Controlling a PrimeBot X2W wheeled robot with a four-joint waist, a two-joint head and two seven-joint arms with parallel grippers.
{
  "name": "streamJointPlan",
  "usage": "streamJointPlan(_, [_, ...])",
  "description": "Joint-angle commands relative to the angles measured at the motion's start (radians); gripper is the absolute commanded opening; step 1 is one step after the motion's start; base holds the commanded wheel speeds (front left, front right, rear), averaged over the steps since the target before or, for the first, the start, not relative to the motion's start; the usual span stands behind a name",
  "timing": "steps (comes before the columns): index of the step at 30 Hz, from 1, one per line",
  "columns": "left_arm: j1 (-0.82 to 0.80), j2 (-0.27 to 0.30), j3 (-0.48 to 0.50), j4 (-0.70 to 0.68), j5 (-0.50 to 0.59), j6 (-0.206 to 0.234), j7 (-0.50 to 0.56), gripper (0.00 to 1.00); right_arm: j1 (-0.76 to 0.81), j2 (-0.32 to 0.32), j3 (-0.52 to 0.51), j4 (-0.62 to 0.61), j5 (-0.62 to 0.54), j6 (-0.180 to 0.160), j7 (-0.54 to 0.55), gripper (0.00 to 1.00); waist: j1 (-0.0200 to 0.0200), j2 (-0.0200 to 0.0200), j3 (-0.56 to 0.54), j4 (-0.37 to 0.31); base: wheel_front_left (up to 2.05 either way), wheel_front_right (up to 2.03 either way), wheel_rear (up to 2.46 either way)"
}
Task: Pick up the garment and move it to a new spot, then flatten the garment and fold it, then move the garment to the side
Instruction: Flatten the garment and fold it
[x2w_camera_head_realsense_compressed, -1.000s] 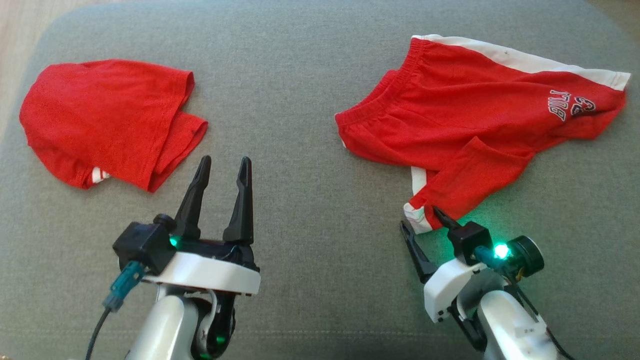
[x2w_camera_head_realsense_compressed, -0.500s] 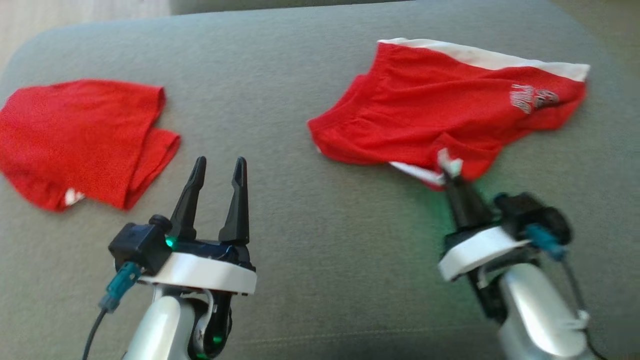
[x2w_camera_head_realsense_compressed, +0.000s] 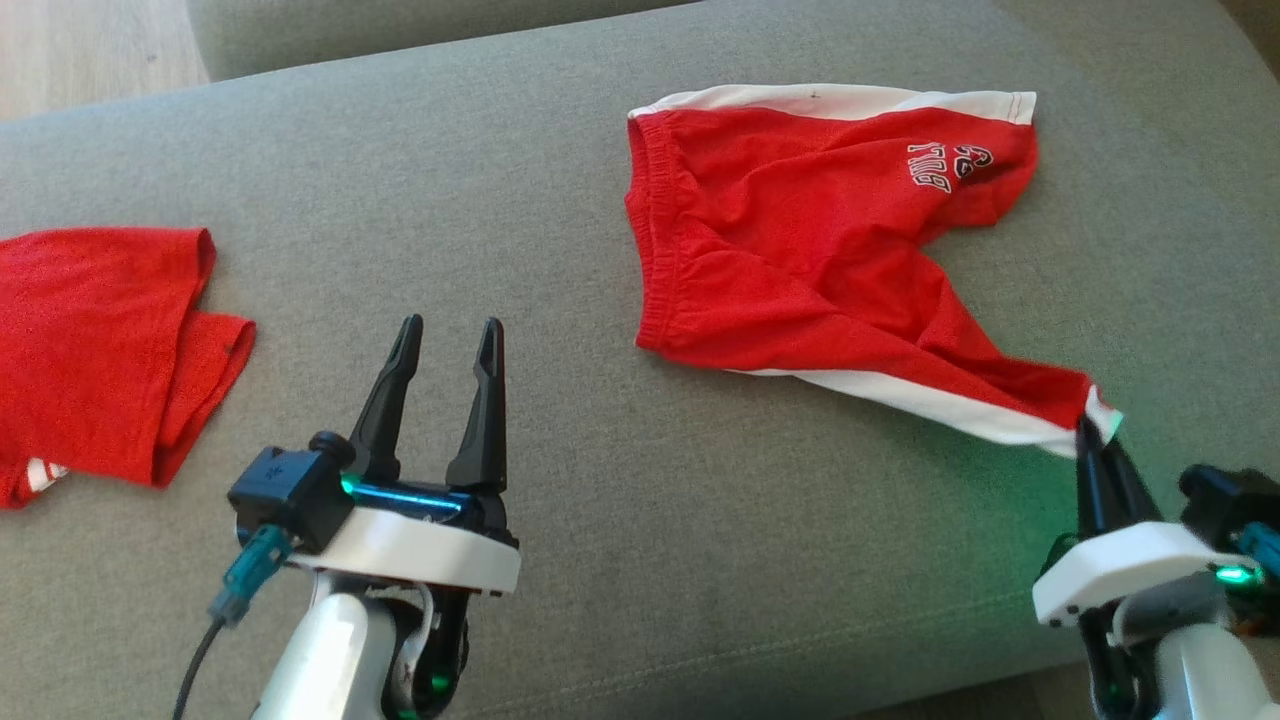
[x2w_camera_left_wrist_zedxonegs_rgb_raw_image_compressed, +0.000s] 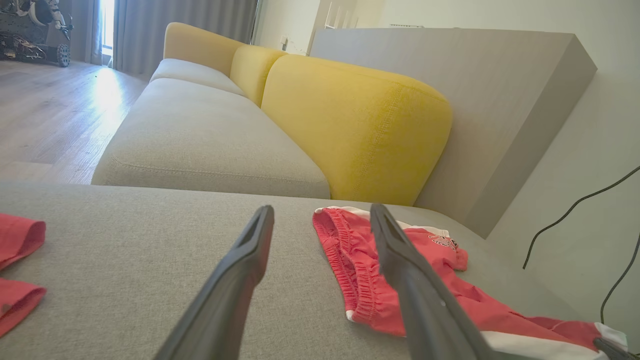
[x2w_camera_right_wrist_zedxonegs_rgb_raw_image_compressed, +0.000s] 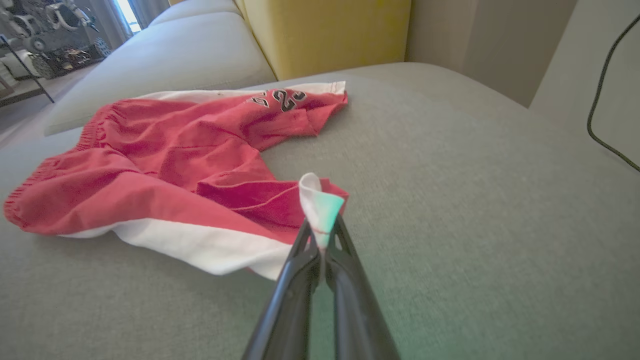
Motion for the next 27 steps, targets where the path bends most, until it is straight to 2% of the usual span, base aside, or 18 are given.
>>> streamJointPlan(1, [-0.034,0.002,0.029,-0.029,0.015,-0.003,-0.005,1.0,-0.018,-0.003,0.015,-0.003,-0.002,0.007,0.009,0.0,0.0,0.0,0.001,-0.002,0.0,0.0,0.0])
streamJointPlan(2, [-0.033,0.002,0.028,-0.028,0.016,-0.005,-0.005,1.0,-0.019,-0.003,0.003,0.012,-0.009,0.007,0.007,0.38,0.0,0.0,0.001,-0.002,0.0,0.0,0.0])
streamJointPlan(3, [-0.033,0.002,0.028,-0.028,0.016,-0.005,-0.005,1.0,-0.019,-0.003,0.003,0.012,-0.009,0.007,0.007,0.38,0.0,0.0,0.001,-0.002,0.0,0.0,0.0])
streamJointPlan(4, [-0.032,0.002,0.028,-0.026,0.017,-0.006,-0.005,1.0,-0.022,-0.003,-0.013,0.028,-0.011,0.007,0.006,1.0,0.0,0.0,0.001,-0.001,0.0,0.0,0.0])
streamJointPlan(12, [-0.029,0.002,0.031,-0.017,0.021,-0.012,-0.005,1.0,-0.073,-0.003,-0.065,0.068,-0.061,0.007,-0.078,1.0,0.0,0.0,-0.004,0.015,0.0,0.0,0.0])
streamJointPlan(16, [-0.025,0.002,0.031,-0.015,0.019,-0.011,-0.005,1.0,-0.09,-0.003,0.057,-0.003,-0.055,0.007,-0.167,1.0,0.0,0.0,-0.014,0.02,0.0,0.0,0.0])
streamJointPlan(21, [-0.024,0.002,0.021,-0.017,0.013,-0.008,-0.005,1.0,-0.066,-0.003,0.229,-0.05,-0.053,0.007,-0.203,1.0,0.0,0.0,-0.02,0.029,0.0,0.0,0.0])
streamJointPlan(24, [-0.025,0.002,0.01,-0.019,0.01,-0.008,-0.005,1.0,-0.061,-0.003,0.28,-0.033,-0.134,0.007,-0.218,1.0,0.0,0.0,-0.017,0.045,0.0,0.0,0.0])
streamJointPlan(27, [-0.026,0.002,0.004,-0.02,0.008,-0.005,-0.005,1.0,-0.069,-0.003,0.302,-0.018,-0.138,0.007,-0.229,1.0,0.0,0.0,-0.013,0.067,0.0,0.0,0.0])
